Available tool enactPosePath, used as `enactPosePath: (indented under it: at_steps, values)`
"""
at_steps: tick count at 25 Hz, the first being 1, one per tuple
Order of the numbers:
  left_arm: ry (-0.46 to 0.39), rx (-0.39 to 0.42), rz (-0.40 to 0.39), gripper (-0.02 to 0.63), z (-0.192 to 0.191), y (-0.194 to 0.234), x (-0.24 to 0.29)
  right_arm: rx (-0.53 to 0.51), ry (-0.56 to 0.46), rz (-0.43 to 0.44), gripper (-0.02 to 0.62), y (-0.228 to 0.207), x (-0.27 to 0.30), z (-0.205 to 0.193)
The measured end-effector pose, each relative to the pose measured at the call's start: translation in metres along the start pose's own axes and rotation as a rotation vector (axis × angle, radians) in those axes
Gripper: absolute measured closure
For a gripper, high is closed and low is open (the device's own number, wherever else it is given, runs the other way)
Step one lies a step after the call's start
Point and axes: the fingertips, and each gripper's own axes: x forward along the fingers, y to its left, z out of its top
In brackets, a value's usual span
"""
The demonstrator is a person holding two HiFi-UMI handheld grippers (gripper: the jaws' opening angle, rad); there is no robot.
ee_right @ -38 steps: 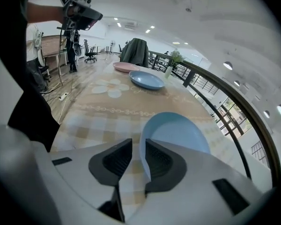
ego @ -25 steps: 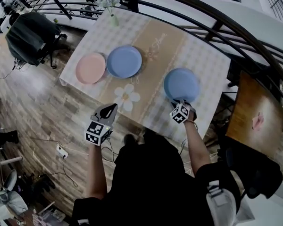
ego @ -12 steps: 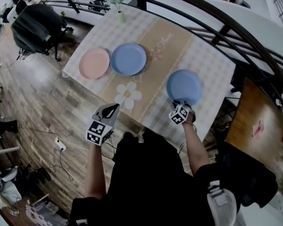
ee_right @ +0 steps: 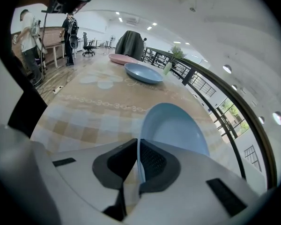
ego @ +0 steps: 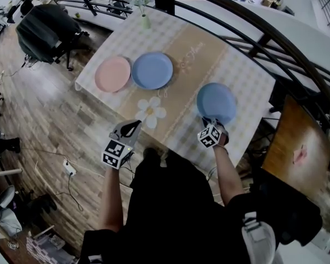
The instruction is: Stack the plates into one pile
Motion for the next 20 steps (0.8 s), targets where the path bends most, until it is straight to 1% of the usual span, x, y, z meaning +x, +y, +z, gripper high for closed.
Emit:
enactPosePath:
  at_steps: [4, 9, 14, 20]
  values:
    - [-0.015, 0.001, -0.011, 0.606, 0.001, 0.0, 0.0, 0.014, -0.002, -0.023, 0.58, -0.006, -0.005, 0.004]
    - [-0.024, -0.005, -0.026, 0.606, -0.003, 0.012, -0.006, 0.013, 0.026, -0.035, 0.58, -0.006, -0.015, 0.008]
    - [-0.04, -0.001, -0.03, 0.606, 0.001, 0.038, -0.011, 0.005, 0.054, -0.065, 0.578, -0.012, -0.01, 0.01]
    - [-0.055, 0.009, -0.047, 0.606, 0.007, 0.075, -0.016, 0.011, 0.091, -0.103, 0.577, -0.013, -0.01, 0.024]
